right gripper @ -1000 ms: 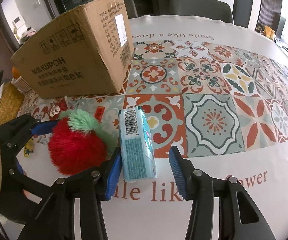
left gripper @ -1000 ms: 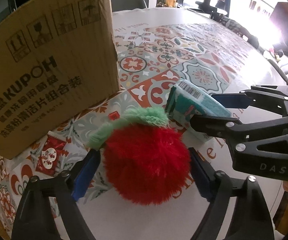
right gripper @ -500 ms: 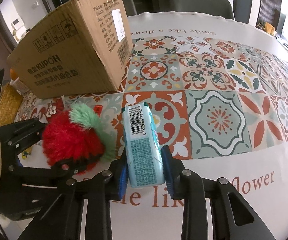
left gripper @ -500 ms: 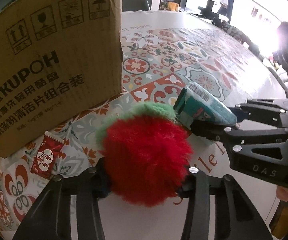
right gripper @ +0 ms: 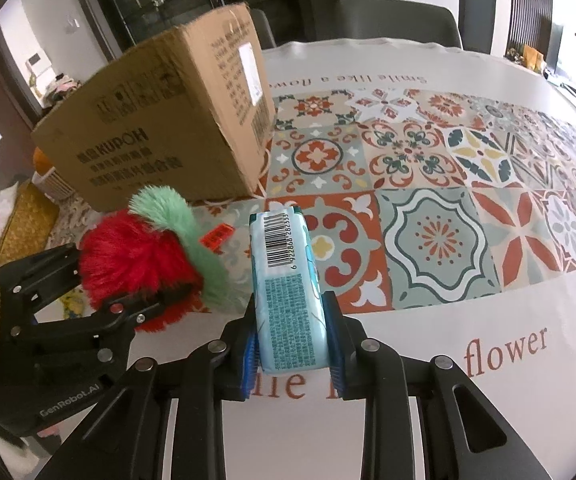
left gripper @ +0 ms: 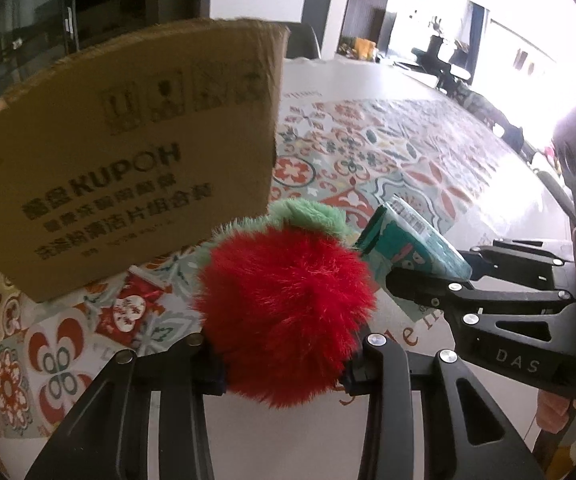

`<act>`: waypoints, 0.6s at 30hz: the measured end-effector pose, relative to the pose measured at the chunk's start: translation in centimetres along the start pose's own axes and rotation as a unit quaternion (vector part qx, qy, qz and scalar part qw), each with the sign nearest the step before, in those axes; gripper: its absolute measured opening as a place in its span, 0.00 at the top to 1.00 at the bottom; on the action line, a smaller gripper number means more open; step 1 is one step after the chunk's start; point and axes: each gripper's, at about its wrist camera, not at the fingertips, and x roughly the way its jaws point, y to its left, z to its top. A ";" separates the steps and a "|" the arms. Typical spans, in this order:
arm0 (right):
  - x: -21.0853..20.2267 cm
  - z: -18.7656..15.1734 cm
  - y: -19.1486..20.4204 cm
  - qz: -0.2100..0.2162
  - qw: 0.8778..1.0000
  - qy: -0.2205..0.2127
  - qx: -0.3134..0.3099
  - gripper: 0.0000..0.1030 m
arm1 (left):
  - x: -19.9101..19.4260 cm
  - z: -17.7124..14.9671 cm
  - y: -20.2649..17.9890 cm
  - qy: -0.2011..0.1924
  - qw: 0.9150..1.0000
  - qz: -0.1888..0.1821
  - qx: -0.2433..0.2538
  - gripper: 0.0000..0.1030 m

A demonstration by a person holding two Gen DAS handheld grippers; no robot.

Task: Organize soft objects
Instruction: 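Close the left tool on the red strawberry while the right tool grasps the blue box, then lift the strawberry and blue box and carry both over the cardboard box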

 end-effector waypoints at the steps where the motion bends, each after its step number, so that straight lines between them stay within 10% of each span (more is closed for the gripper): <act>1: -0.2 0.0 0.1 0.001 1.000 -0.003 0.000 0.71 | -0.3 0.0 0.1 -0.003 1.000 0.001 -0.003 0.63; 18: -4.4 0.9 3.6 0.021 0.998 -0.060 -0.003 0.72 | -6.6 -0.1 1.8 -0.073 0.996 0.028 -0.035 0.63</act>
